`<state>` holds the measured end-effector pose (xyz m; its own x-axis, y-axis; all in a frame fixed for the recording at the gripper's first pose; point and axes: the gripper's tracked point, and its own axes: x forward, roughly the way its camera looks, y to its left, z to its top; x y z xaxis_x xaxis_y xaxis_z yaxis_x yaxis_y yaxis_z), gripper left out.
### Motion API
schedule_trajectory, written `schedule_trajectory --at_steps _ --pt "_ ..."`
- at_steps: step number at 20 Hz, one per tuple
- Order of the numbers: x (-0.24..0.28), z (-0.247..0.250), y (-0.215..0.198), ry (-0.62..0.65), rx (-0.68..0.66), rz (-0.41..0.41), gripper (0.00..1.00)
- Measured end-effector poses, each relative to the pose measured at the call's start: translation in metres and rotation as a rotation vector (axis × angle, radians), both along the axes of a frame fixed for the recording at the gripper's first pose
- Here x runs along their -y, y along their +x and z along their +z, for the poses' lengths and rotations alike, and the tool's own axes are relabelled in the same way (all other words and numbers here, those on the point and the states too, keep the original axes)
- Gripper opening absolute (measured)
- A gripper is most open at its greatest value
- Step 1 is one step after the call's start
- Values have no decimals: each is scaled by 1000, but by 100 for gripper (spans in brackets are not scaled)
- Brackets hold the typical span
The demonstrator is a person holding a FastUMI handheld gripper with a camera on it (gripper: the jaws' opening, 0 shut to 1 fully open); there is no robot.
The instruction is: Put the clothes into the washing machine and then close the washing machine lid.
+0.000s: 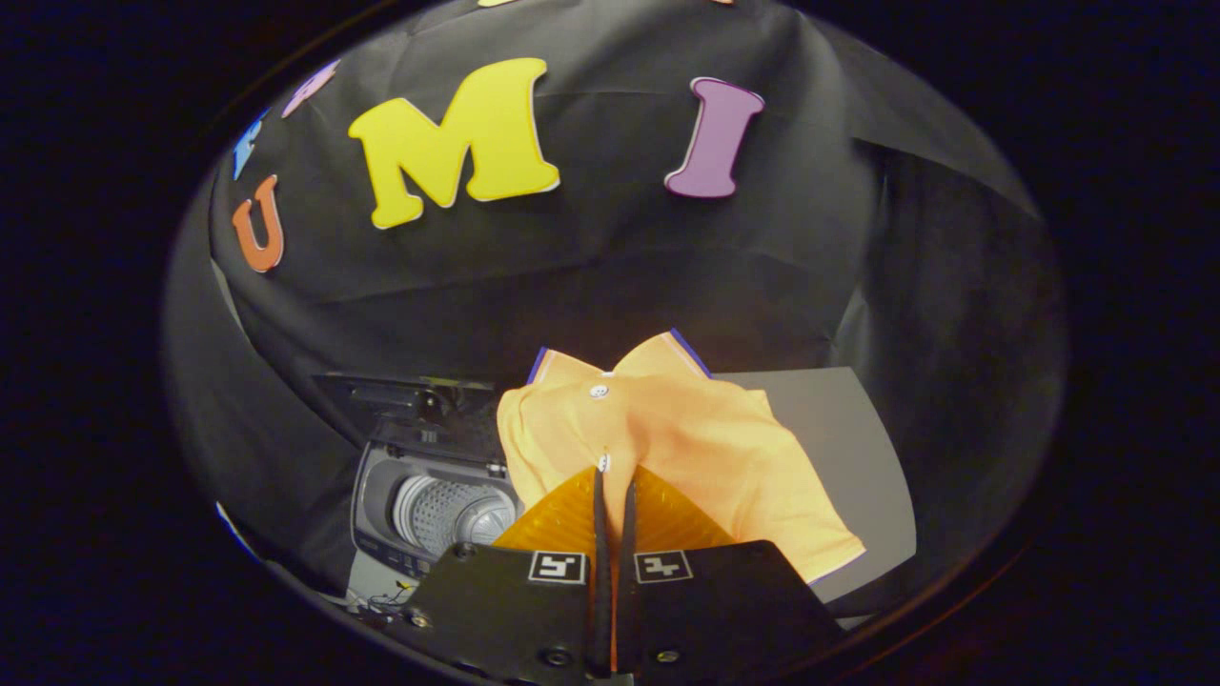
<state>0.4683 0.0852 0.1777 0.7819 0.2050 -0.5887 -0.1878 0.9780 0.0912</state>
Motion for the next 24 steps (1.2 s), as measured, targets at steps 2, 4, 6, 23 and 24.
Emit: schedule_trajectory --at_steps 2,4,6,23,24 --pt "-25 8 -3 2 10 37 6" --pt "-51 12 -7 -1 18 83 6" --pt "-74 15 -10 -3 19 123 6" --pt "-221 18 -36 -14 31 365 6" --pt "-227 19 -37 -9 29 377 6"
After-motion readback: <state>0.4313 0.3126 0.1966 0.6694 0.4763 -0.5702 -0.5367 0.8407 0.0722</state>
